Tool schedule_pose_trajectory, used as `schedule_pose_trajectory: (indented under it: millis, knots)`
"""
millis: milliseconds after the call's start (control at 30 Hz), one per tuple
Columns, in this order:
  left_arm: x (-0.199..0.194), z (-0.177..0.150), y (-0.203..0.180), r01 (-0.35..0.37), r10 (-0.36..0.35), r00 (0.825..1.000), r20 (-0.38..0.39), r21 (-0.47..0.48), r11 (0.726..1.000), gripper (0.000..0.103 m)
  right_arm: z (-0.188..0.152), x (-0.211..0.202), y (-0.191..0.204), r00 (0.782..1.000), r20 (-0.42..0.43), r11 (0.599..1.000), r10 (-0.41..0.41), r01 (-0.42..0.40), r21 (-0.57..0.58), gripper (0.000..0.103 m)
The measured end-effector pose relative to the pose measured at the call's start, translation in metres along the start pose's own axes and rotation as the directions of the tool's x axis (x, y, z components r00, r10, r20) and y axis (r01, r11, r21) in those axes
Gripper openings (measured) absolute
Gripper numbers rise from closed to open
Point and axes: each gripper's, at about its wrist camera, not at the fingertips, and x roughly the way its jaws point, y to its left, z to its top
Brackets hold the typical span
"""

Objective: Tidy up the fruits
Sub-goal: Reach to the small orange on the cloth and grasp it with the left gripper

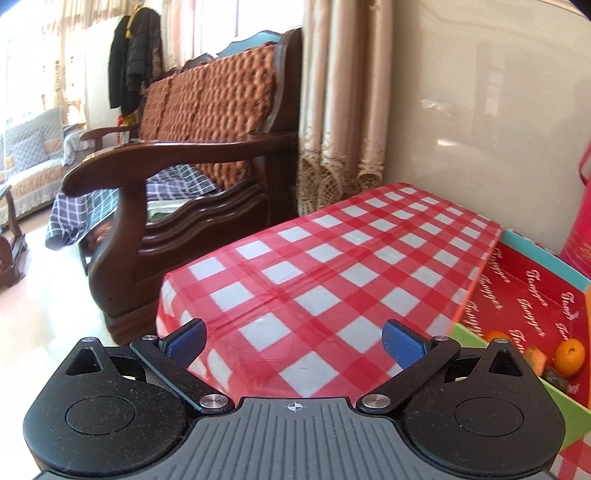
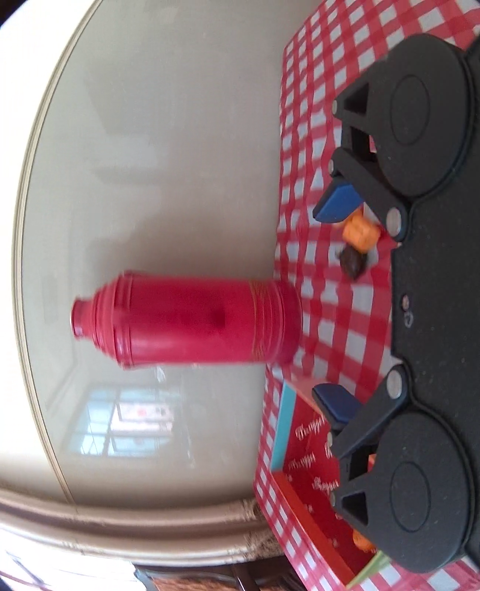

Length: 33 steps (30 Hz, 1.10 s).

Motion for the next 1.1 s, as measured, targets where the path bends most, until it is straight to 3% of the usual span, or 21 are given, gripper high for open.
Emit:
schedule_pose_trajectory:
  millis: [67,200,400,533,700,833,1000,1100]
  knots:
    - [-0.007,-0.002,-0.012,0.025,-0.025,0.999,0.02,0.029,0.999,0.101,-0.002,-0.004,-0.013,0.998,0.013,0.998,-0.056,0.056,0.026,0.096]
    - [-0.028,-0.007,-0.042,0.101,-0.109,0.991,0.079,0.104,0.989,0.101,-0.007,-0.012,-0.044,0.985,0.033,0.983,-0.171,0.168,0.074,0.096]
    - [-0.062,-0.021,-0.098,0.256,-0.295,0.947,0.128,0.256,0.932,0.1,-0.015,-0.019,-0.088,0.944,0.007,0.934,-0.329,0.324,0.151,0.097]
    - [-0.081,-0.034,-0.138,0.379,-0.434,0.897,0.086,0.358,0.853,0.1,-0.022,-0.025,-0.114,0.916,-0.02,0.898,-0.402,0.398,0.19,0.097]
    - [-0.102,-0.05,-0.192,0.491,-0.557,0.83,0.008,0.465,0.737,0.1,-0.031,-0.034,-0.137,0.901,-0.039,0.878,-0.432,0.431,0.21,0.097]
    - [-0.119,-0.064,-0.24,0.54,-0.617,0.786,-0.039,0.53,0.654,0.099,-0.035,-0.039,-0.152,0.897,-0.05,0.871,-0.438,0.438,0.225,0.097]
    - [-0.131,-0.083,-0.296,0.586,-0.657,0.746,-0.111,0.578,0.568,0.081,-0.041,-0.047,-0.171,0.875,-0.056,0.845,-0.481,0.48,0.236,0.097]
    - [-0.132,-0.092,-0.321,0.604,-0.663,0.735,-0.143,0.584,0.543,0.071,-0.041,-0.053,-0.18,0.873,-0.063,0.837,-0.483,0.482,0.258,0.097]
